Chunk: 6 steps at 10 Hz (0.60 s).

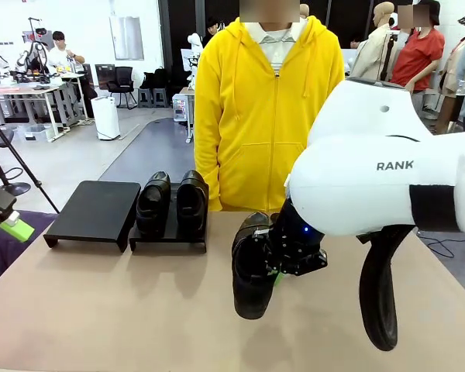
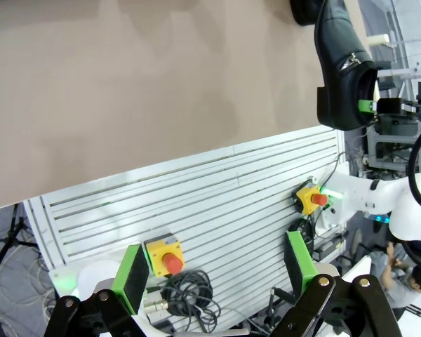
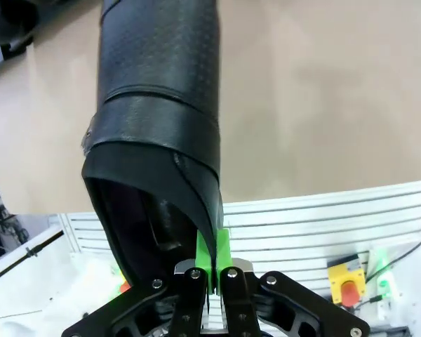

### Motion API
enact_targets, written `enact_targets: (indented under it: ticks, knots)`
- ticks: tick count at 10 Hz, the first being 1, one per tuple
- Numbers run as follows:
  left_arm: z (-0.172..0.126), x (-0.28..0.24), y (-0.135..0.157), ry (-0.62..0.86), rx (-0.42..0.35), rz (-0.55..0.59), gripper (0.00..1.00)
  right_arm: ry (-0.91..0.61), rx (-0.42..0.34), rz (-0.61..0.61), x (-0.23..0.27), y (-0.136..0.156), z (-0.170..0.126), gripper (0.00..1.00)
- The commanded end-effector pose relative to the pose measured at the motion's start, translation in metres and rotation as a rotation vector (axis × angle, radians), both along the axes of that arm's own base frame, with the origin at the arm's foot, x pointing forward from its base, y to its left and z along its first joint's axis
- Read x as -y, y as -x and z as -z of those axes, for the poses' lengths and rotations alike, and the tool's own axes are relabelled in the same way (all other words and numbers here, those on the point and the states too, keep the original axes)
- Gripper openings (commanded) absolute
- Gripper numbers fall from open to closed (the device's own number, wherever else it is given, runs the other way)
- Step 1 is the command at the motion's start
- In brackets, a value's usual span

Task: Organize the shoes by placing them on the stand.
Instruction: Pick up one Shoe and place it in the middle of the table.

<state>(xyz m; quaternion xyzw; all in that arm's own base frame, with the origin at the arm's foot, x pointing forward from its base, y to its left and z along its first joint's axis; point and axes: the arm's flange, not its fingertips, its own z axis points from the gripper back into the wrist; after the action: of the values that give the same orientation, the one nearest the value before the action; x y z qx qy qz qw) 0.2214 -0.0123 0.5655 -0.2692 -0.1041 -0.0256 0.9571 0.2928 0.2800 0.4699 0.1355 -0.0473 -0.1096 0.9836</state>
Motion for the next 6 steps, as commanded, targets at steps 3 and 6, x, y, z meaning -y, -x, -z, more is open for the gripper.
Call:
enact_targets:
  ticks: [3, 6]
  knots:
    - [-0.001, 0.001, 0.001, 0.02, -0.003, -0.002, 1.0, -0.04, -0.081, -0.172, -0.076, 0.012, 0.04, 0.0]
    - [-0.001, 0.001, 0.001, 0.02, -0.003, -0.002, 1.0, -0.036, -0.115, -0.297, -0.123, 0.011, 0.063, 0.0]
